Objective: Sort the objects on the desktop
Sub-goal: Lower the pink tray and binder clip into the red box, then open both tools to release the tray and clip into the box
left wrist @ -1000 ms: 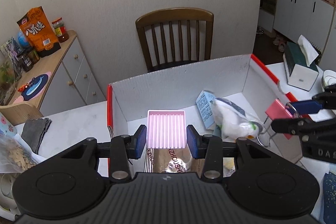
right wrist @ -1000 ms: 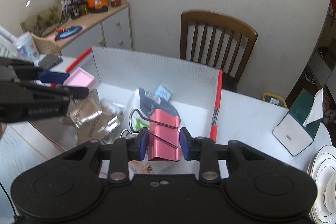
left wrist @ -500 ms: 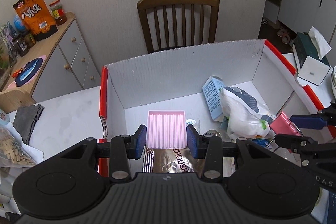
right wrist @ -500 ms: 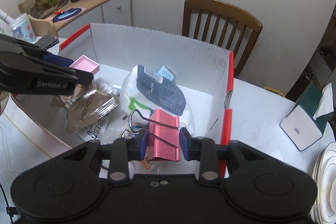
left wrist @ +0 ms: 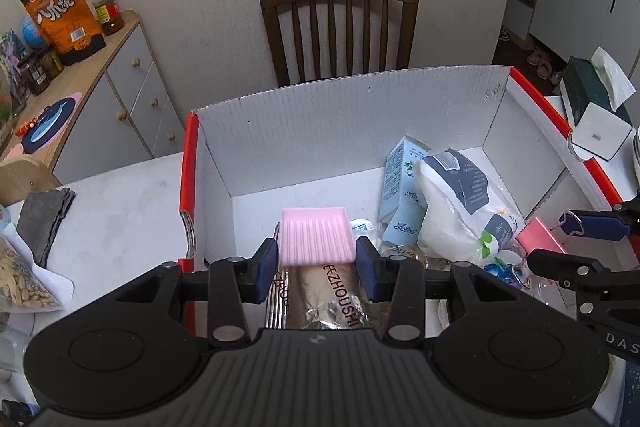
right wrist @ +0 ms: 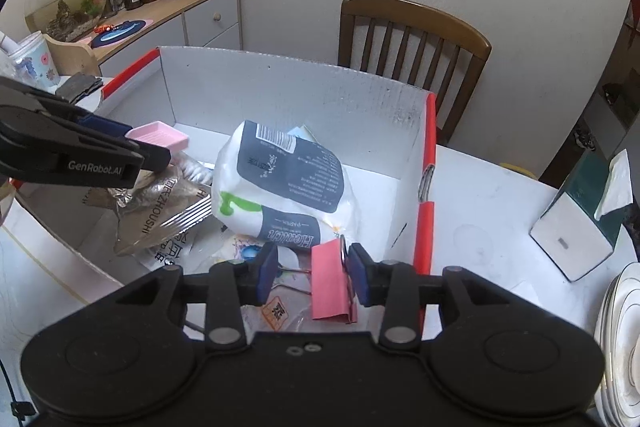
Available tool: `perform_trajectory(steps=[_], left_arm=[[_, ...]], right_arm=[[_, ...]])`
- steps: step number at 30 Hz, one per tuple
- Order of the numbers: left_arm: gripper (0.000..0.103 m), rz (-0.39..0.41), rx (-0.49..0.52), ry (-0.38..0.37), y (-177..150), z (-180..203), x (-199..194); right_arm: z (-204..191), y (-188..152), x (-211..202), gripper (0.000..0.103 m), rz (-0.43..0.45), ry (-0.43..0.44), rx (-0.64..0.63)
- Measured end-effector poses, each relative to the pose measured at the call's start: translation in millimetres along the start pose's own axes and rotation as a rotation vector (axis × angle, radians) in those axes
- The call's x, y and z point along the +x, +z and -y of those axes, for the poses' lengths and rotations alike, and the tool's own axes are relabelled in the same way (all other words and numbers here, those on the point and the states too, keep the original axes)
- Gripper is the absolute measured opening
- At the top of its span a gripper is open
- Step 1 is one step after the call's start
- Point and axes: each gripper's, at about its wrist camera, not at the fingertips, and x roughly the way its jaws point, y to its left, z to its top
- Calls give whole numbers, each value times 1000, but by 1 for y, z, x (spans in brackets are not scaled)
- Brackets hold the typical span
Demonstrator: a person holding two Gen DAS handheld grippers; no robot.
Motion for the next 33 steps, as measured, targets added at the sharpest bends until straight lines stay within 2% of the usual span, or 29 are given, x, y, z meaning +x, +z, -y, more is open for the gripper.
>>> perform_trajectory(steps=[2, 8, 15, 17, 28, 33], left_arm=[[53, 5, -7, 7, 0, -1, -1], [62, 26, -23, 16, -3, -3, -10], [63, 38, -20, 15, -8, -1, -24], [65, 44, -18, 12, -10, 1, -30], [65, 102, -30, -19, -13, 7, -73], [65, 127, -25, -34, -16, 12, -93]], right_arm=[[1, -1, -2, 42, 2, 1, 5], [1, -1, -11, 56, 14, 12, -7], [1, -1, -28, 59, 35, 34, -3], [1, -1, -34, 65, 47, 46, -4], [5, -1, -75, 72, 115, 87, 11], [7, -6, -94, 79, 141, 96, 8]])
